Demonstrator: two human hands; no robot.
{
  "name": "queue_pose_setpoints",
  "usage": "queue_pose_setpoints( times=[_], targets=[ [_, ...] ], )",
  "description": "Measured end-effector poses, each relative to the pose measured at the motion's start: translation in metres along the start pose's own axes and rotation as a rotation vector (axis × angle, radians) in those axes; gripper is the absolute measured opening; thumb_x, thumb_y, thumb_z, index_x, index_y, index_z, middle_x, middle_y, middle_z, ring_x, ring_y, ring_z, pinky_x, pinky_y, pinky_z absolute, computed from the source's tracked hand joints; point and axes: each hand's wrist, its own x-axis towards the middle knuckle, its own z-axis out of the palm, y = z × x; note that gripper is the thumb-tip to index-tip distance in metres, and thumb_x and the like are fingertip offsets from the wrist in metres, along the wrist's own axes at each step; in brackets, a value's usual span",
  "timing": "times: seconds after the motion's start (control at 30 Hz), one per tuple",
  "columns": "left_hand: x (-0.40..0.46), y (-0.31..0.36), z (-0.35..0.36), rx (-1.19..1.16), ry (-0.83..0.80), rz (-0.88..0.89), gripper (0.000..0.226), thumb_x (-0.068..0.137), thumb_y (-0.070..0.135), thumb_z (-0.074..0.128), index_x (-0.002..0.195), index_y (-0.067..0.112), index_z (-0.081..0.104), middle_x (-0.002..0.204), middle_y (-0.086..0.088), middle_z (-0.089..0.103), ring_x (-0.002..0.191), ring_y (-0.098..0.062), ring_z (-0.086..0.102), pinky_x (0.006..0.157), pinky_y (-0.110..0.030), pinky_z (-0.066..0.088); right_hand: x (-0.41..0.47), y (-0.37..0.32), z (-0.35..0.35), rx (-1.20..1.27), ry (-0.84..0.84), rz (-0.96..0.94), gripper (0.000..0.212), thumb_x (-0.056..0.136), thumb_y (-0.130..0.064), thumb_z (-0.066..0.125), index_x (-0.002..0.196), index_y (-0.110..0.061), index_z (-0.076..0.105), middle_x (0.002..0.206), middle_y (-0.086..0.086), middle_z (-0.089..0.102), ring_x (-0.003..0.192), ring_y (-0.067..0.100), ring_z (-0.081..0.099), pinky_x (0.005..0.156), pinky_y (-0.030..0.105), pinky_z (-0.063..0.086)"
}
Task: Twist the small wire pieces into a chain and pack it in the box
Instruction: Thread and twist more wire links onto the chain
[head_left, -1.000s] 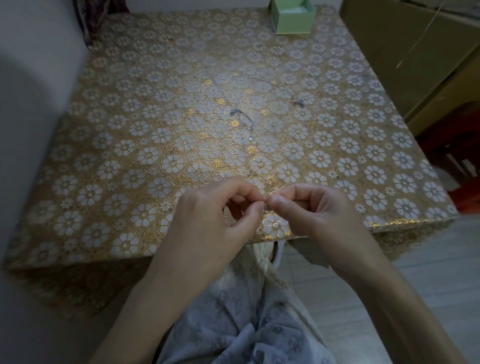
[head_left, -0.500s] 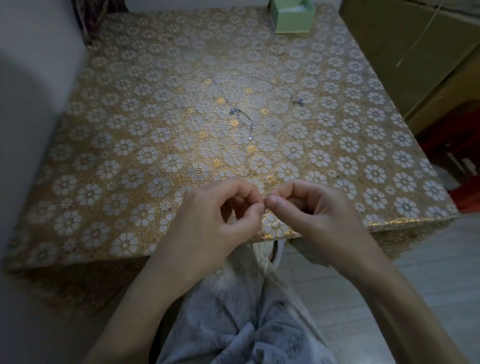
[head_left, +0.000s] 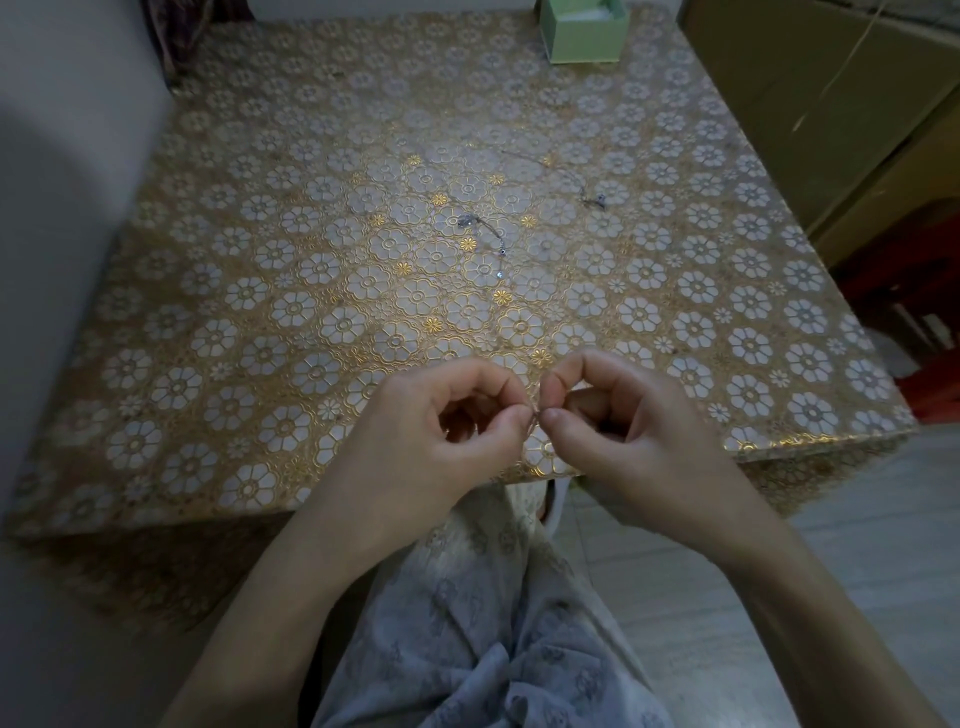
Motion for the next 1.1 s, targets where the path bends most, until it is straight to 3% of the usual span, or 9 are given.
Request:
queue_pose_setpoints(
  times=[0.07,0.23,0.37,0.6,0.8,0.93,1.1],
  targets=[
    [0.0005,-0.0009,-0.0001,0.028,-0.005,0.011,0.02,0.069,0.039,0.058,0.079,0.023,0.066,0.062,0.009,0.06,0.055,-0.004,0.05,0.052,-0.014,0.04,0.0004,0.0009,0.0004,0.006,-0.009,-0.009,0.006,0.078,-0.011,0.053,0.072,-0.013,0.052,0.043,-0.008,0.034,0.032,0.001,0.028,0.037,0.007,0.023],
    [0.0003,-0.0032,0.0025,0.099,0.024,0.022,0.01,0.073,0.033,0.061,0.073,0.024,0.065,0.063,0.007,0.06,0.054,-0.009,0.051,0.051,-0.014,0.039,0.0008,0.0046,0.0003,0.015,-0.004,-0.002,0.008,0.078,-0.011,0.053,0.07,-0.013,0.052,0.043,-0.009,0.035,0.032,0.0,0.028,0.036,0.009,0.023],
    [-0.0003,-0.0018,0.0035,0.047,0.029,0.004,0.005,0.074,0.023,0.061,0.07,0.024,0.064,0.06,0.009,0.059,0.054,-0.004,0.049,0.051,-0.014,0.039,0.0014,0.006,0.0002,0.017,0.008,0.017,0.009,0.077,-0.012,0.053,0.069,-0.015,0.053,0.045,-0.005,0.035,0.033,0.001,0.026,0.036,0.01,0.022],
    [-0.0005,-0.0051,0.0049,0.062,0.049,0.012,0.02,0.068,0.041,0.056,0.078,0.025,0.063,0.059,0.011,0.058,0.051,-0.002,0.046,0.05,-0.013,0.038,0.0018,0.0047,0.0002,0.003,-0.013,0.011,0.012,0.082,-0.004,0.054,0.071,-0.01,0.052,0.049,0.0,0.034,0.034,0.0,0.027,0.037,0.008,0.023],
    [-0.0014,-0.0019,0.0028,-0.002,0.033,-0.02,0.007,0.075,0.022,0.06,0.069,0.023,0.063,0.058,0.012,0.056,0.052,-0.001,0.047,0.051,-0.014,0.039,0.0013,0.0079,-0.004,-0.062,0.105,-0.02,0.012,0.086,-0.004,0.059,0.076,-0.01,0.054,0.048,-0.004,0.035,0.041,0.003,0.028,0.041,0.012,0.025],
    [-0.0018,-0.0005,0.0018,-0.065,0.023,-0.044,0.007,0.075,0.022,0.061,0.068,0.021,0.064,0.057,0.012,0.056,0.052,0.0,0.046,0.051,-0.011,0.038,-0.0009,0.0062,-0.0049,-0.034,0.052,-0.111,0.005,0.08,-0.01,0.058,0.075,-0.011,0.057,0.051,-0.01,0.041,0.047,0.005,0.035,0.047,0.015,0.03],
    [-0.001,-0.0008,0.0005,-0.132,0.012,-0.078,0.009,0.075,0.023,0.06,0.069,0.019,0.066,0.059,0.009,0.059,0.057,-0.002,0.052,0.055,-0.013,0.043,-0.0013,0.0044,-0.0017,-0.021,0.018,-0.104,0.007,0.079,-0.013,0.059,0.072,-0.015,0.06,0.049,-0.011,0.044,0.042,0.0,0.036,0.043,0.011,0.029]
  ],
)
